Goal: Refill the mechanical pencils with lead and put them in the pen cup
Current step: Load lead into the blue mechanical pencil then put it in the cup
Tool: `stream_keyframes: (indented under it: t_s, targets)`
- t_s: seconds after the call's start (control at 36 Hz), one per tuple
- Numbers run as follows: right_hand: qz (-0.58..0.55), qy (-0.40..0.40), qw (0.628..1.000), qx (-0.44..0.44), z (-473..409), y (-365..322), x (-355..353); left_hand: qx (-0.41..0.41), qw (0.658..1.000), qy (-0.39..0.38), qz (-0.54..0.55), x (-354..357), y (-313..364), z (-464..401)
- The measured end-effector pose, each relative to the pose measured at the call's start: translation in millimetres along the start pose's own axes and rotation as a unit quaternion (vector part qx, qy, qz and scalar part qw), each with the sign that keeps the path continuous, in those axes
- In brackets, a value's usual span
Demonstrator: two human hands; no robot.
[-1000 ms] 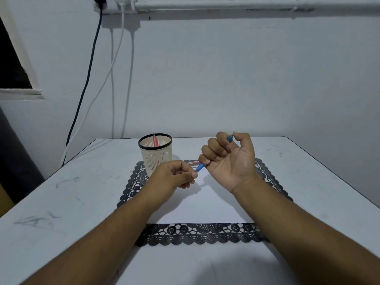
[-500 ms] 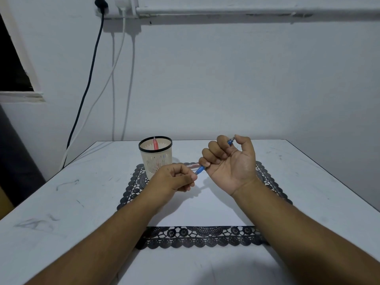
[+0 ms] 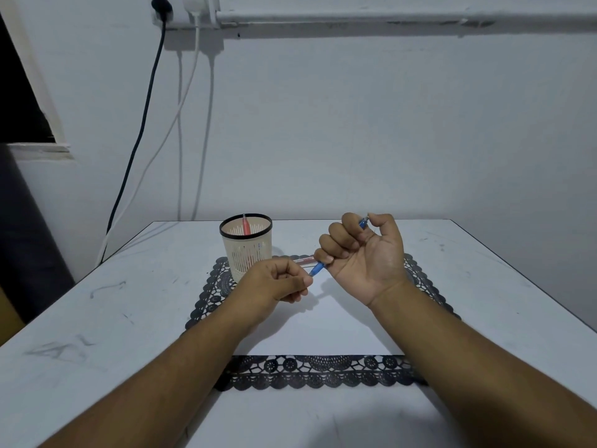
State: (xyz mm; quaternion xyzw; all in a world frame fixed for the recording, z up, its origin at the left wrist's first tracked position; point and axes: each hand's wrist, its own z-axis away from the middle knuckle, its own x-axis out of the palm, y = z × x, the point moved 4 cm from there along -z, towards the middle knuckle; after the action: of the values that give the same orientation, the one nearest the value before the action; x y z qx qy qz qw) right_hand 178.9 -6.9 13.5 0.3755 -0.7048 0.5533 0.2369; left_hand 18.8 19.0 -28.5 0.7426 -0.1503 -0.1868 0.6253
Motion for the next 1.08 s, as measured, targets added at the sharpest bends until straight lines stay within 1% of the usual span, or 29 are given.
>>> stream_keyframes:
  t_s: [0.44, 0.75, 1.08]
  targets:
    - [-0.009, 0.0, 1.0, -0.002, -0.7, -0.1, -0.7, 0.005, 1.0, -0.002, 0.002, -0.7, -0.1, -0.7]
    - [0.014, -0.01, 1.0, 0.007, -0.6, -1.1, 0.3, 0.008, 1.0, -0.012, -0.004, 0.2, -1.0, -0.8]
    - [0.011, -0.01, 1.0, 0.01, -0.1, 0.1, -0.5, 0.008, 1.0, -0.01, -0.001, 0.2, -1.9, -0.3]
